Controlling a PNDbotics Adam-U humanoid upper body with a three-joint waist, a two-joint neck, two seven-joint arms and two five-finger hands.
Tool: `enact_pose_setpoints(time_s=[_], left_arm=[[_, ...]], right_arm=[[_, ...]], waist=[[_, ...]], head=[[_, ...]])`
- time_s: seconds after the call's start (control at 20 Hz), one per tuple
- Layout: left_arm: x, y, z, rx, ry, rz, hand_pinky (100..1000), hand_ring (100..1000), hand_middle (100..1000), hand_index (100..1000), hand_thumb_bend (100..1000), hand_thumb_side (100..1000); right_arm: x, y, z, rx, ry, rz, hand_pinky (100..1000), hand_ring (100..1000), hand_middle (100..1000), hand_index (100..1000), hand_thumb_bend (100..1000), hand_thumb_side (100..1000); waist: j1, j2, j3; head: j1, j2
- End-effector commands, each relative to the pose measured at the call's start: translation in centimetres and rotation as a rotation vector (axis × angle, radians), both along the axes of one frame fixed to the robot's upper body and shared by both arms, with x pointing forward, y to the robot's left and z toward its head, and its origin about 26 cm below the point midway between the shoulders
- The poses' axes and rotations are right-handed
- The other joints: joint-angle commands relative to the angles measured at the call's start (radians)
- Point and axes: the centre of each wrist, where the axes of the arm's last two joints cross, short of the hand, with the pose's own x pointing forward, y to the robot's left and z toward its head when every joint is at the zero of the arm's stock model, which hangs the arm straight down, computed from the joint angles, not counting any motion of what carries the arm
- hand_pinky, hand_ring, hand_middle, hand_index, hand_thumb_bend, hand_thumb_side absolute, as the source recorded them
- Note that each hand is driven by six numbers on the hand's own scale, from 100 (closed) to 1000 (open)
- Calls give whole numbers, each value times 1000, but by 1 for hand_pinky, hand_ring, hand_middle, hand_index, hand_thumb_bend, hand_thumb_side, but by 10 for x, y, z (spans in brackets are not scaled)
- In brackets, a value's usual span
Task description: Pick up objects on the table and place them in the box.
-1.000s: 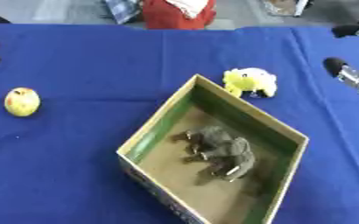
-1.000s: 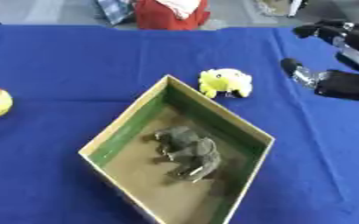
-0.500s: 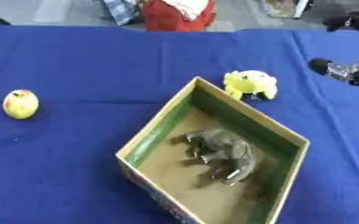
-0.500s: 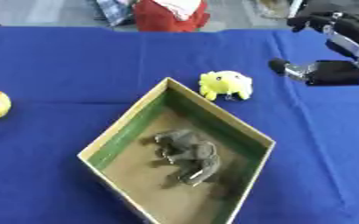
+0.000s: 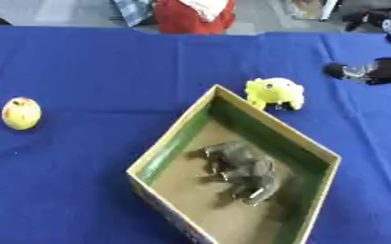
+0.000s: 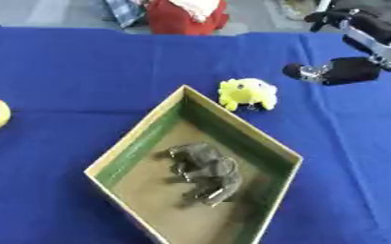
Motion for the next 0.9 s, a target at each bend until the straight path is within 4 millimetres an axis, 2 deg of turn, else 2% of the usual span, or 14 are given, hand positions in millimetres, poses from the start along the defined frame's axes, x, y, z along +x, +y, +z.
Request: enact_pose_setpoints(time_s=[0.05, 0.15, 0.9], left_arm=[[-3, -2, 7, 9, -29, -9, 587, 630, 689, 835, 111, 1000], [-3, -3, 7, 8, -29, -14, 586, 630, 688, 835, 108, 1000], [-3, -6, 8, 7, -27, -26, 593, 630, 686, 832, 104, 1000]], right_arm=[[1, -5, 11, -28, -12, -13, 959, 933, 796, 966, 609, 763], [5, -2, 9, -33, 17, 2, 968, 940, 822, 996, 613, 703], [21, 5, -3, -53, 162, 71, 988, 976, 887, 1000, 733, 669]], waist=[[0, -16, 0], [1, -11, 11], [0, 15, 38]], head=[[-9, -15], [-21, -19], [-46, -32]])
